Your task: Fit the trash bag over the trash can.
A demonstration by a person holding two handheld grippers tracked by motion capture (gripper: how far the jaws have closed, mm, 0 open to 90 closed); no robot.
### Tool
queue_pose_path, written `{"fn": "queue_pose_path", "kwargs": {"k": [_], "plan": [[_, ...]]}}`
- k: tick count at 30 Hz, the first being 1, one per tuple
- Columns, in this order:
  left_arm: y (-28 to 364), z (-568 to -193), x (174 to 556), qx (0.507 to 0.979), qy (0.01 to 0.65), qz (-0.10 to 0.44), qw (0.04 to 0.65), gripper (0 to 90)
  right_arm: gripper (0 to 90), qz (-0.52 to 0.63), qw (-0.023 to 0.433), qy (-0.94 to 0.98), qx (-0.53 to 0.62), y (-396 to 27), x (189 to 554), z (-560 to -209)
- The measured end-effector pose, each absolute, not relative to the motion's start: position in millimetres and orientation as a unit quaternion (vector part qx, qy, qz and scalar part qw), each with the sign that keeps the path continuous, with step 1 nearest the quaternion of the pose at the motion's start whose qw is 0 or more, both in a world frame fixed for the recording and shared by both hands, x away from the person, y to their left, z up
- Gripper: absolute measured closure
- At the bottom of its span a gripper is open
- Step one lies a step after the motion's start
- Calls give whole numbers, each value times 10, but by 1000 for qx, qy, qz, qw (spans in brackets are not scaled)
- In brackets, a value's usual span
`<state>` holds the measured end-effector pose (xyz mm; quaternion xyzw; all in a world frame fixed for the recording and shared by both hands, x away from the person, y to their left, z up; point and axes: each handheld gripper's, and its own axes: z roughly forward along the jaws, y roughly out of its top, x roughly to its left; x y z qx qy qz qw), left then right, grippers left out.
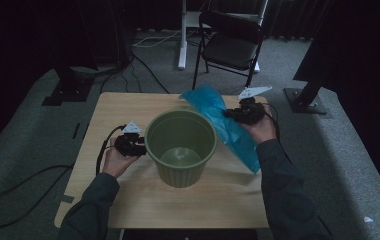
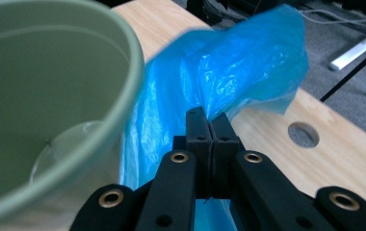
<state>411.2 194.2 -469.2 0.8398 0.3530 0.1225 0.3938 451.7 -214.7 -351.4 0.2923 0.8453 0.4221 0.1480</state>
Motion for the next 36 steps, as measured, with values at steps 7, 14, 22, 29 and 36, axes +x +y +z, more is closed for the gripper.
{"fn": "queue_pose_path", "kwargs": {"k": [7,14,22,29,36], "plan": [[1827,-4694,4045,843,337,118,402,536,895,440,151,842,275,-2088,4504,-3223],[1780,-4697,3992,843,329,119,408,534,895,466,156,831,262,-1985,4460,-2917],[1812,-4708,3968,843,328,121,408,522,895,486,157,829,227,-1663,4405,-2591],[1840,-4707,3955,840,328,126,412,523,895,509,140,824,206,-1355,4351,-2415],[1869,-4694,3947,834,332,127,422,523,895,535,122,815,186,-1076,4278,-2249]]}}
